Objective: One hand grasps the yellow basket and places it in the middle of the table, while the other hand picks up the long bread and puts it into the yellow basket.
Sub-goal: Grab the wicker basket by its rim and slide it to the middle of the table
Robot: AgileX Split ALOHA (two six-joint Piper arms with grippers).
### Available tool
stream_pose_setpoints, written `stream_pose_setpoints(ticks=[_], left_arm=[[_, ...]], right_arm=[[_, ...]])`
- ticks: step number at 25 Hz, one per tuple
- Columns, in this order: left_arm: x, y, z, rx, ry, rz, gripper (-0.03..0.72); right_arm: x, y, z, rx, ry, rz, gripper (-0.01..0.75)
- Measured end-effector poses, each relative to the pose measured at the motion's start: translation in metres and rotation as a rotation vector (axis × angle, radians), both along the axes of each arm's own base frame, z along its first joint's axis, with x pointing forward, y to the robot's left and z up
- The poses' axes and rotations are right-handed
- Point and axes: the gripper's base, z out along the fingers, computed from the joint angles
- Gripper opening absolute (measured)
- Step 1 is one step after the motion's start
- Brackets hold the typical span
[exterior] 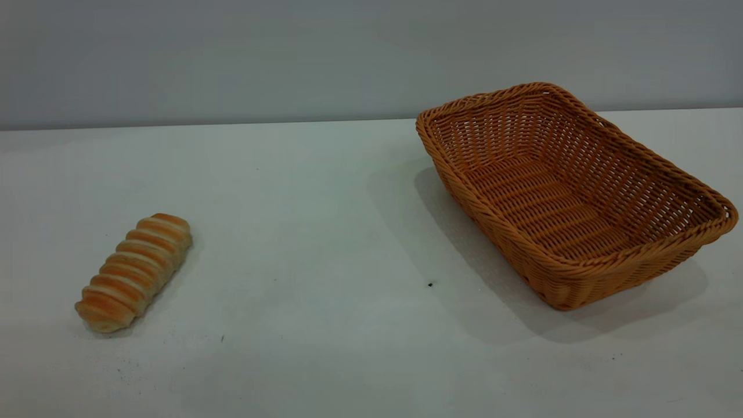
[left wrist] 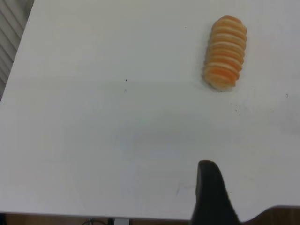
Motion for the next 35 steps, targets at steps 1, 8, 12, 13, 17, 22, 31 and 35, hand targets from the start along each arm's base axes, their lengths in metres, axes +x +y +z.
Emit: stream_pose_setpoints(ticks=[1,8,12,13,17,22,31,35], left_arm=[[0.0000,0.0000,0.0000,0.000,0.000,0.000,0.513],[0.0000,0.0000,0.0000,0.000,0.000,0.000,0.513],[0.0000,0.0000,0.0000,0.000,0.000,0.000,0.513],[0.0000,0.0000,0.0000,0.000,0.000,0.000,0.513],[0.0000,0.0000,0.0000,0.000,0.000,0.000,0.513],[0.0000,0.0000,0.0000,0.000,0.000,0.000,0.513],[0.0000,0.0000,0.0000,0.000,0.000,0.000,0.513],[0.0001,0.0002,0.0000,0.000,0.000,-0.018,0.513]], right_arm=[[0.0000,0.0000,0.0000,0.000,0.000,0.000,0.557],[0.0000,0.0000,0.0000,0.000,0.000,0.000,0.557],[0.0000,0.0000,0.0000,0.000,0.000,0.000,0.557],[0.0000,0.0000,0.0000,0.000,0.000,0.000,0.557],[0.0000,0.0000,0.0000,0.000,0.000,0.000,0.557],[0.0000,0.0000,0.0000,0.000,0.000,0.000,0.557],[0.0000,0.0000,0.0000,0.000,0.000,0.000,0.557],[0.0000,0.0000,0.0000,0.000,0.000,0.000,0.557]])
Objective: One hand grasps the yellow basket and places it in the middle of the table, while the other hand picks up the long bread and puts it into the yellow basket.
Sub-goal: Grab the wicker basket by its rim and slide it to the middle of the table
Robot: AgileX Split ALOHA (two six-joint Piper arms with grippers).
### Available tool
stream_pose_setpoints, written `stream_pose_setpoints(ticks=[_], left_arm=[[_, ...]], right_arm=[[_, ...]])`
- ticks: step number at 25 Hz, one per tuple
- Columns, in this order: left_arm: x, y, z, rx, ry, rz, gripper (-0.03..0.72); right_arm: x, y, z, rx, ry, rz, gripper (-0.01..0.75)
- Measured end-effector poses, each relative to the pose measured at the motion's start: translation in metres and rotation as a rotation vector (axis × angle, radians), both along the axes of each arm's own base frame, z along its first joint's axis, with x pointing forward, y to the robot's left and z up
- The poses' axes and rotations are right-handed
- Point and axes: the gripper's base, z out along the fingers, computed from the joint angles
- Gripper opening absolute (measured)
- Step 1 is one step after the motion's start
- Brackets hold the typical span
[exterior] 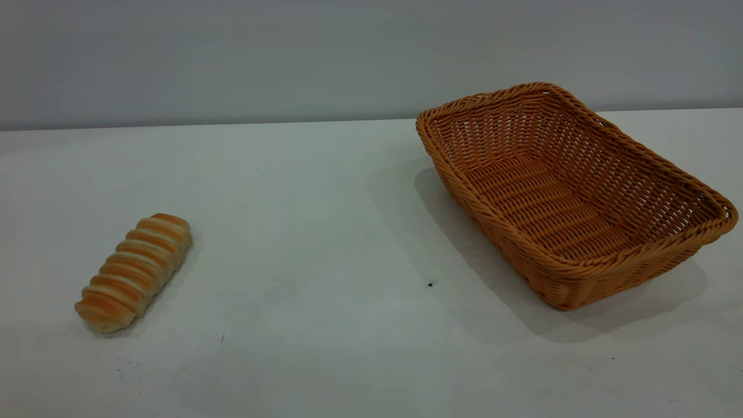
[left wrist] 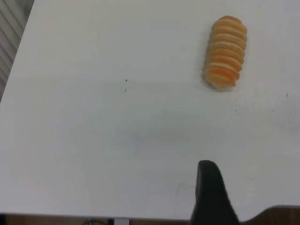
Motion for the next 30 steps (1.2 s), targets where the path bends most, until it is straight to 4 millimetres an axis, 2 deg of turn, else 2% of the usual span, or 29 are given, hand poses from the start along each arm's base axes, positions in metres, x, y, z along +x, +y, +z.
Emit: stream_pose_setpoints(ticks=[7,13,20,22,24,27,30], left_arm=[[0.001,0.001,0.000,0.010,0.000,-0.155,0.513],[0.001,0.002,0.000,0.012,0.000,-0.168,0.513],[0.006,0.001,0.000,0.003,0.034,-0.162,0.493],[0.013,0.000,0.003,-0.023,0.069,-0.144,0.479],[0.027,-0.003,0.011,-0.061,0.062,-0.122,0.471],[0.054,-0.007,0.021,-0.084,0.048,-0.115,0.467],[0.083,-0.011,0.021,-0.084,0.093,-0.115,0.466]], right_arm=[[0.000,0.000,0.000,0.002,-0.001,0.035,0.557],[-0.001,0.001,0.000,0.025,0.000,0.129,0.557],[0.002,0.007,0.012,0.190,-0.088,0.109,0.557],[0.014,0.008,0.018,0.234,-0.091,0.080,0.557],[0.036,0.010,0.024,0.258,-0.072,0.055,0.557],[0.076,0.016,0.024,0.283,0.011,0.025,0.557],[0.120,0.021,0.013,0.251,0.127,0.000,0.557]])
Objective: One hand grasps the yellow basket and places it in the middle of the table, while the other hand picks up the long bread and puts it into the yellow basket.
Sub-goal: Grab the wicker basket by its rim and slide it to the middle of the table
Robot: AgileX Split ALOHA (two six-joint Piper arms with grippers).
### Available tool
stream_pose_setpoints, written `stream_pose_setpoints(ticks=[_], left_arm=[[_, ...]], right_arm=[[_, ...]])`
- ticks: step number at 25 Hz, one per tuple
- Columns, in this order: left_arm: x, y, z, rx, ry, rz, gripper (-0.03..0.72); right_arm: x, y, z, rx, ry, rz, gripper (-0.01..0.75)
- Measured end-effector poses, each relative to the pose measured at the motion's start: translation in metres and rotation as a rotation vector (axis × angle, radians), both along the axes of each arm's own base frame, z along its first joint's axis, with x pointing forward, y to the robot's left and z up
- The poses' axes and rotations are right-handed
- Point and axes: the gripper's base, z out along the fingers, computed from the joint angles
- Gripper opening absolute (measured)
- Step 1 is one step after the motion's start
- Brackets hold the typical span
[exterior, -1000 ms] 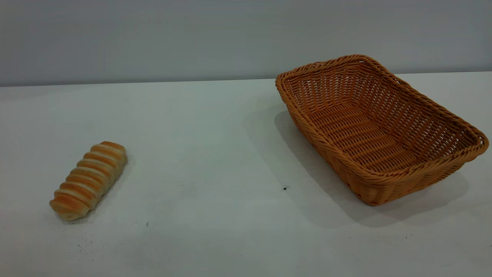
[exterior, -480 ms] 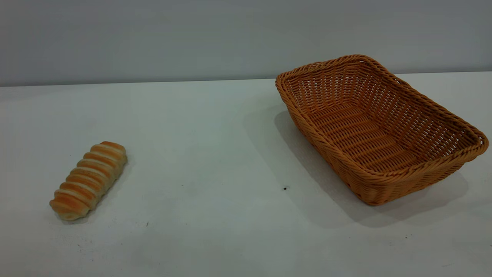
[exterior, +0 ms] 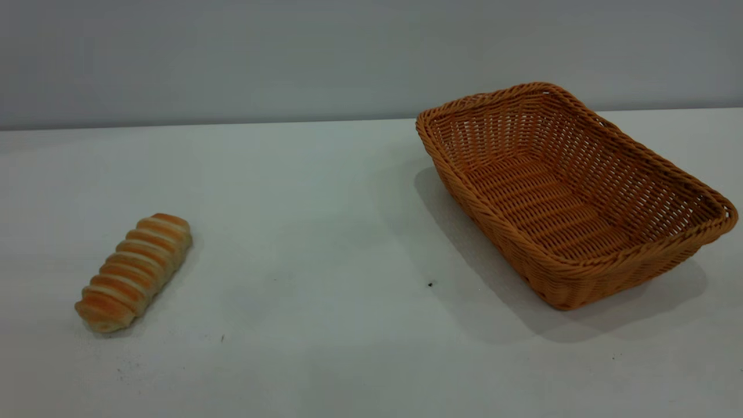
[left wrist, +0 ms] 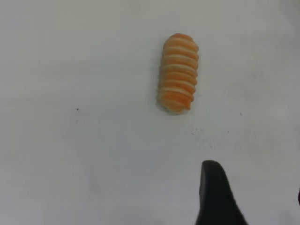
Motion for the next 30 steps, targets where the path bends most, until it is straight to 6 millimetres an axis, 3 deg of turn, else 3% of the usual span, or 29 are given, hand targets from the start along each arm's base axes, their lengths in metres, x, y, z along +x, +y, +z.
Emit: stream_pose_setpoints(ticks=[6,13,17,24,30], left_arm=[[0.040,-0.010,-0.008,-0.037,0.130,-0.018,0.466],[0.049,-0.014,0.000,-0.001,0.088,-0.075,0.466],[0.049,-0.021,0.003,0.000,0.062,-0.132,0.466],[0.048,-0.023,0.003,0.001,0.069,-0.145,0.466],[0.049,-0.023,0.003,0.006,0.064,-0.149,0.466]], right_arm=[[0.073,0.009,-0.024,-0.061,0.198,0.005,0.569],[0.132,0.016,-0.050,-0.023,0.310,-0.069,0.593],[0.151,0.010,-0.070,0.046,0.394,-0.184,0.594],[0.166,-0.023,-0.101,0.298,0.540,-0.558,0.592],[0.198,-0.025,-0.110,0.391,0.533,-0.629,0.591]])
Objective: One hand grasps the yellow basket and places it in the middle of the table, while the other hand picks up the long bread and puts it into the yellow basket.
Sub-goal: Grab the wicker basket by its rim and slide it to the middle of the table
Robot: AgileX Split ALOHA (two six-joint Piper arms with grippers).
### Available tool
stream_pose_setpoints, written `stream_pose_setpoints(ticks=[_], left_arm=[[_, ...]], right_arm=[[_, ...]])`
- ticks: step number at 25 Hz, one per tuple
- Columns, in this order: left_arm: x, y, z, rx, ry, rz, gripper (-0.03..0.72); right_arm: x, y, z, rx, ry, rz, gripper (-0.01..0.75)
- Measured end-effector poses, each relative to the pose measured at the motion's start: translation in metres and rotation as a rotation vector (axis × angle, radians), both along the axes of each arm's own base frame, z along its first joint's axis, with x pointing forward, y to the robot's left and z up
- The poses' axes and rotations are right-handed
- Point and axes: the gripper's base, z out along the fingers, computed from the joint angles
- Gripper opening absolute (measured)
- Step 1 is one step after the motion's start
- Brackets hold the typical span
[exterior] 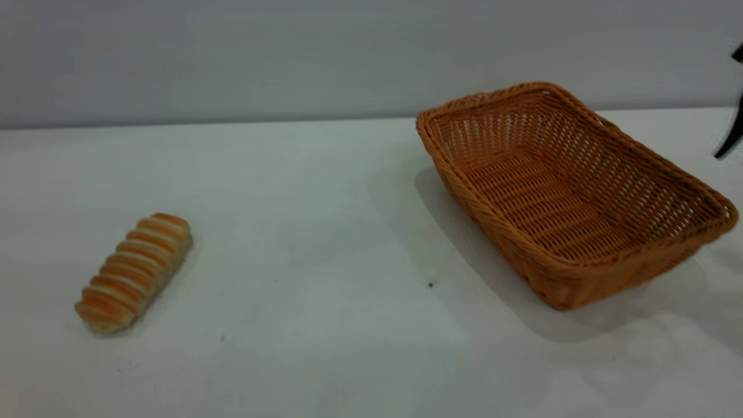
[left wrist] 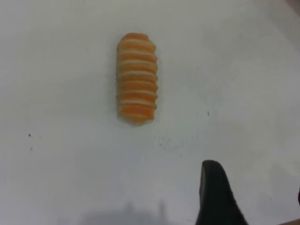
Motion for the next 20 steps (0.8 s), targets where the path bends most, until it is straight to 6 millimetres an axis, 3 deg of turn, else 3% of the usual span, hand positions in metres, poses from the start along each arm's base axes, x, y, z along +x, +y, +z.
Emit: stream_pose_setpoints(ticks=[9,12,20], left_arm=[[0.001,0.000,0.002,0.005,-0.025,-0.008,0.466],[0.002,0.000,0.002,0.005,-0.031,-0.008,0.466],[0.002,0.000,0.002,0.006,-0.032,-0.009,0.466]], right_arm=[[0.042,0.003,-0.031,0.069,0.088,-0.022,0.591],[0.044,0.004,-0.045,0.082,0.136,-0.024,0.589],[0.044,0.003,-0.047,0.070,0.179,0.002,0.589]])
